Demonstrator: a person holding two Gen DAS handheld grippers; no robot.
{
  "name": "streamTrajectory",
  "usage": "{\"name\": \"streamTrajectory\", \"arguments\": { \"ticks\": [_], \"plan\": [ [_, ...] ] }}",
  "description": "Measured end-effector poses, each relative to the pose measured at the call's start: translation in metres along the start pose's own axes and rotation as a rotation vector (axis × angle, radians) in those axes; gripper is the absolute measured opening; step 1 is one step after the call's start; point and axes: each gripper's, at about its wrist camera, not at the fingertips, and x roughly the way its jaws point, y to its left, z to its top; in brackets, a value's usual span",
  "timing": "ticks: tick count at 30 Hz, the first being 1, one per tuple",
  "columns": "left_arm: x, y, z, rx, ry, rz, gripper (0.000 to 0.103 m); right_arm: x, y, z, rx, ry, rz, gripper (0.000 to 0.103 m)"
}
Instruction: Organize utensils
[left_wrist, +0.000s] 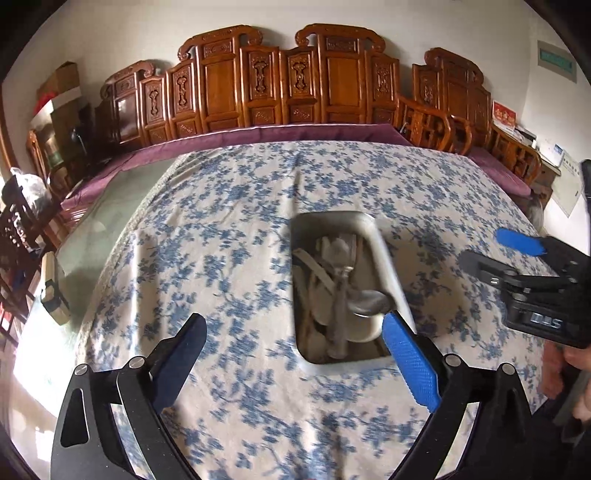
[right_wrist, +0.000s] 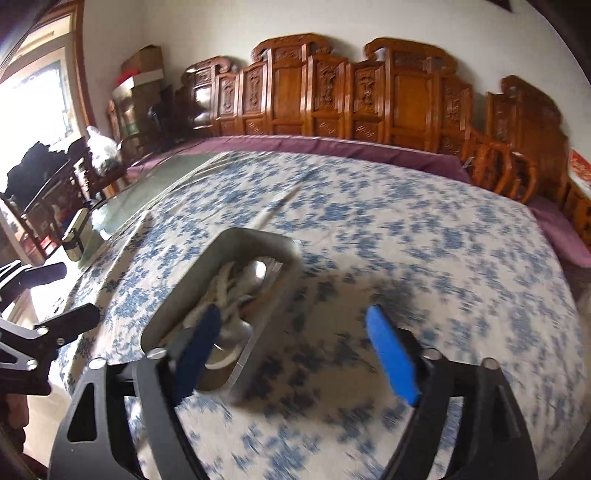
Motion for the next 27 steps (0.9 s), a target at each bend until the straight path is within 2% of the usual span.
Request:
{"name": "streamTrajectory", "arguments": {
  "ticks": [5, 8, 12, 16, 21, 27],
  "plan": [
    [-0.009, -0.033, -0.004, 0.011, -0.008, -0.03, 0.095, -0.045, -0.025, -0.016, 0.02, -0.035, -0.045, 0.1],
    [-0.016, -0.055, -0.005, 0.041, -0.023, -0.025, 0.095, -0.068, -0.034, -0.022, 0.019, -0.057, -0.072, 0.1],
    [-0.025, -0.075, -0.006, 0.03, -0.029, -0.055, 0.095, -0.103, -0.046, -0.033, 0.019, -0.092, -0.115, 0.1],
    [-0.038, -0.095, -0.009, 0.04, -0.041, -0.052, 0.095, -0.13, -0.056, -0.044, 0.034, -0.115, -0.138, 0.1],
    [-0.062, -0.105, -0.013, 0.026, -0.071, -0.074, 0.095, -0.16, -0.067, -0.061, 0.065, -0.146, -0.15, 0.1],
    [-0.108, -0.111, -0.013, 0.016, -0.151, -0.097, 0.095, -0.197, -0.061, -0.069, 0.063, -0.206, -0.169, 0.1]
  ]
}}
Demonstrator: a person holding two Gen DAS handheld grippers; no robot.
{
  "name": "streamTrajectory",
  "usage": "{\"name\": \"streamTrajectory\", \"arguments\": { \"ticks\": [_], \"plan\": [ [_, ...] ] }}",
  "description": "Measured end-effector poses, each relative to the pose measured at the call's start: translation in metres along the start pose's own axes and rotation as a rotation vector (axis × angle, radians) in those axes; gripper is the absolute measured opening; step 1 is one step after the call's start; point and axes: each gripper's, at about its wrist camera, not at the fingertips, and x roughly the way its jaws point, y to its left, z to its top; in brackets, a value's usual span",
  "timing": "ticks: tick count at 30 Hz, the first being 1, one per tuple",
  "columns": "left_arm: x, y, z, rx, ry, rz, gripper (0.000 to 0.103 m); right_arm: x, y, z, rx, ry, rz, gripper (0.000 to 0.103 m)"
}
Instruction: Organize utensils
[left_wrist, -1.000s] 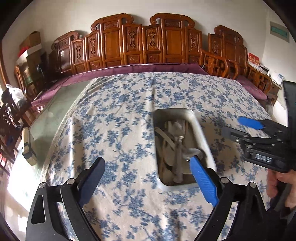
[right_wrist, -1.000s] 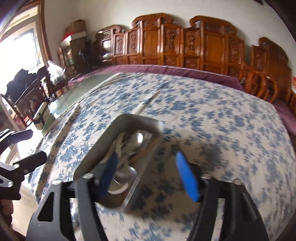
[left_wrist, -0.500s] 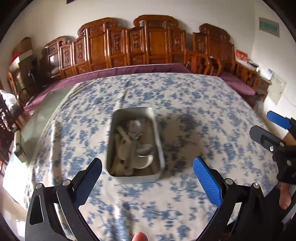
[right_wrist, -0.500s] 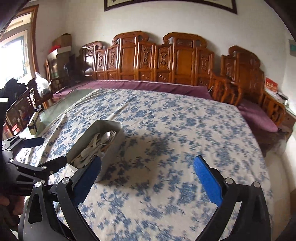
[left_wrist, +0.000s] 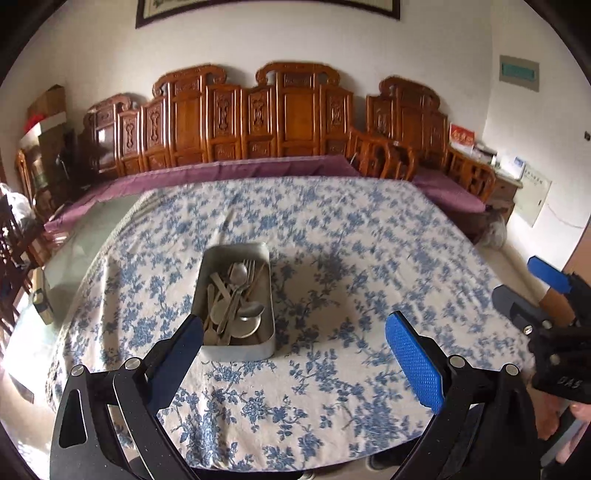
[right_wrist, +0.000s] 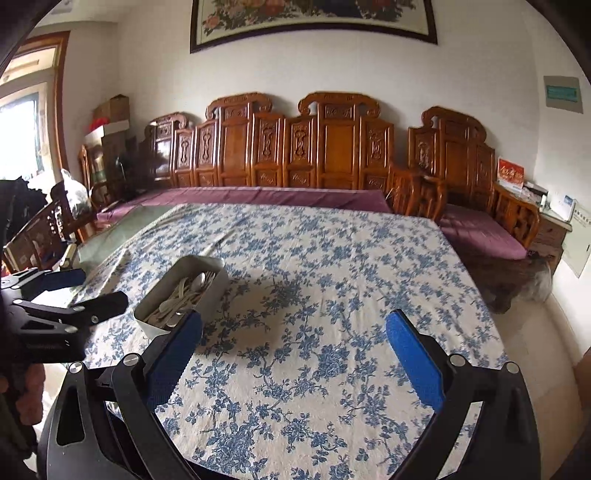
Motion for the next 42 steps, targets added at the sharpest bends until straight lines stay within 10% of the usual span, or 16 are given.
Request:
{"name": "streamTrajectory", "arguments": {
  "ticks": [16, 42],
  "plan": [
    [-0.094, -0.017, 0.012, 0.007, -0.171, 0.018, 0.095, -0.091, -0.001, 0.018, 0.045, -0.189, -0.015, 0.1],
    [-0.098, -0.015, 0.01, 0.001, -0.188, 0.043, 0.095, -0.092, -0.001, 0.017, 0.054, -0.184, -0.018, 0.1]
  ]
}}
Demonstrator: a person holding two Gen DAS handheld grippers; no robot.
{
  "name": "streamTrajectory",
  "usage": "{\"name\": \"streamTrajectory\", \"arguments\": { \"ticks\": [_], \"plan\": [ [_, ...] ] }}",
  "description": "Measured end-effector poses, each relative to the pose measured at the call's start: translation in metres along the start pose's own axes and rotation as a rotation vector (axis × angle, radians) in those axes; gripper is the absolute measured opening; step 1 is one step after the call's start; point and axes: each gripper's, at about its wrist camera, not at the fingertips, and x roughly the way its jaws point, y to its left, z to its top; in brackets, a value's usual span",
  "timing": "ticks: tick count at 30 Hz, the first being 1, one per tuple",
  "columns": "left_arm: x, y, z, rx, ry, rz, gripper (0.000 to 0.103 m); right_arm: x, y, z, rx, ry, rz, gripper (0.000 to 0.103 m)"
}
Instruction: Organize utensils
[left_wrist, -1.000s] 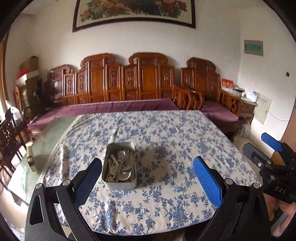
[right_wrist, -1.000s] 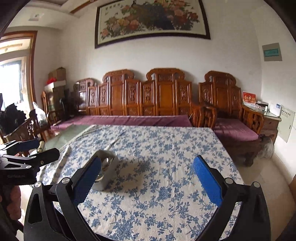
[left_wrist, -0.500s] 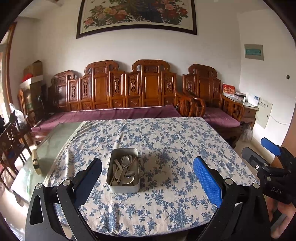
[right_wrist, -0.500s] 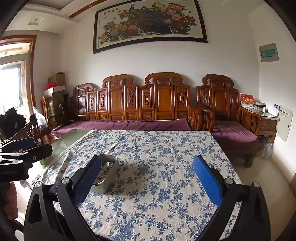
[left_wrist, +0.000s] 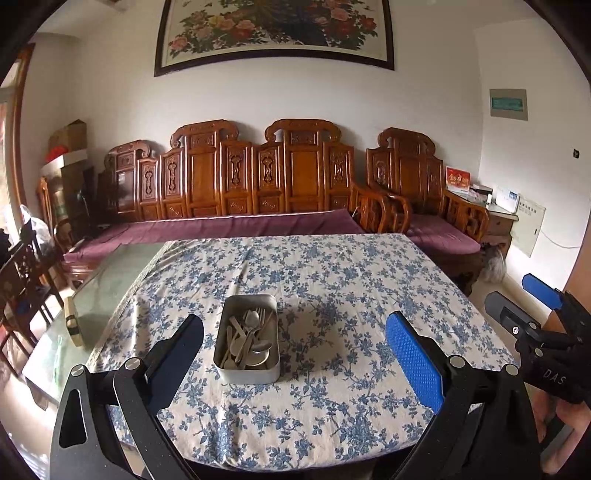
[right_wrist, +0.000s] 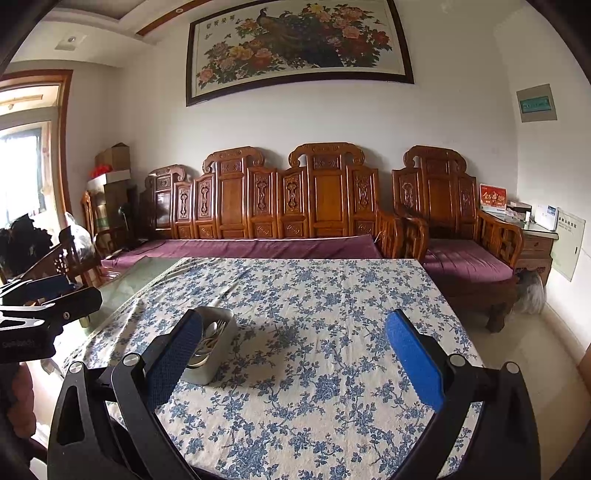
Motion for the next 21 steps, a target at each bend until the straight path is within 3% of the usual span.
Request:
{"name": "streamTrajectory", "arguments": {
  "ticks": [21],
  "plan": [
    [-0.0082, -0.0059, -0.0011, 0.009, -0.011, -0.008, 0.095, 0.0008, -0.0013, -0.0031, 0.002, 0.003, 0.002, 0.1]
  ]
}}
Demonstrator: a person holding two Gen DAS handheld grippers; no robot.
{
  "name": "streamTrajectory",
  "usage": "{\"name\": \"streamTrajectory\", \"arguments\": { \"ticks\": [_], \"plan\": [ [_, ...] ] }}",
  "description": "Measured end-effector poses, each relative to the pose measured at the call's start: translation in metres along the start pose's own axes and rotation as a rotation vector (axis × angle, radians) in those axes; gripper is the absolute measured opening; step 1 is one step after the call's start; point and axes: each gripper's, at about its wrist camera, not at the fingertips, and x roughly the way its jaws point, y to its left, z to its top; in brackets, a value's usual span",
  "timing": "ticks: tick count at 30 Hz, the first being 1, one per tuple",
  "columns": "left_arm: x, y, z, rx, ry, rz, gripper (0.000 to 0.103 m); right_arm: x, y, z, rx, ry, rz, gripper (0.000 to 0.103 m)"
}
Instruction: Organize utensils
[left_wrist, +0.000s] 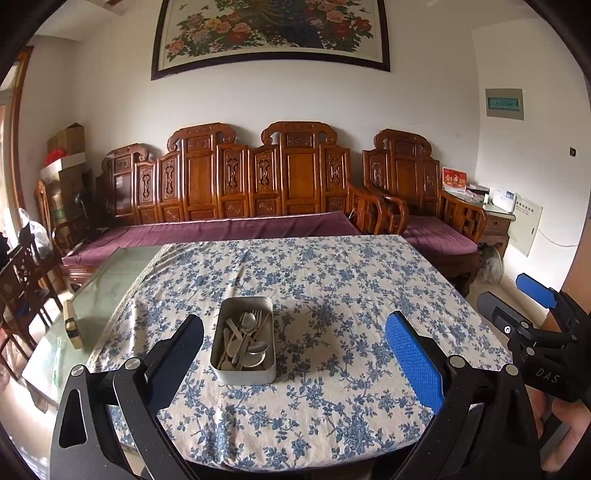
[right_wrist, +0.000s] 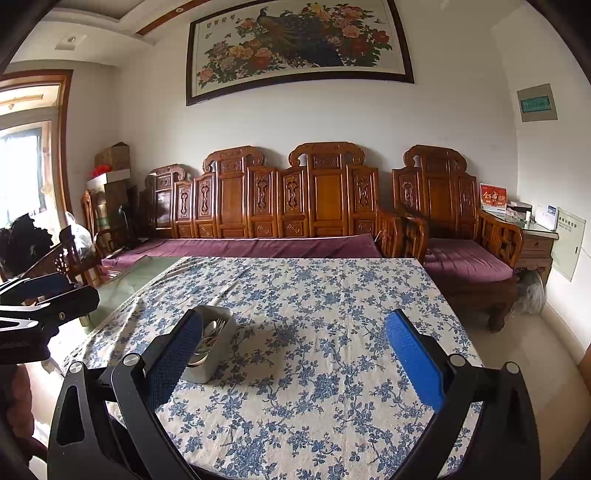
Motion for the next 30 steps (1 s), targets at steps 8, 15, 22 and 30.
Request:
{"name": "streamTrajectory", "arguments": {
  "ticks": [8, 15, 22, 30],
  "plan": [
    [-0.0009, -0.0016, 0.0016, 0.004, -0.001, 0.0, 0.095, -0.0006, 0.0016, -0.0012, 0.001, 0.0, -0.001, 0.1],
    [-0.0013, -0.0018, 0.0015, 0.004, -0.002, -0.001, 0.095, -0.0007, 0.0012, -0.0006, 0.001, -0.001, -0.001, 0.1],
    [-0.0017, -0.002, 0.0011, 0.003, -0.003, -0.001, 0.095, -0.0008, 0.0013, -0.0009, 0.002, 0.0, 0.001, 0.1],
    [-0.0033, -0.0058, 0.0026, 0.004, -0.002, -0.003, 0.095, -0.0015, 0.0023, -0.001, 0.0, -0.001, -0.001, 0.1]
  ]
}}
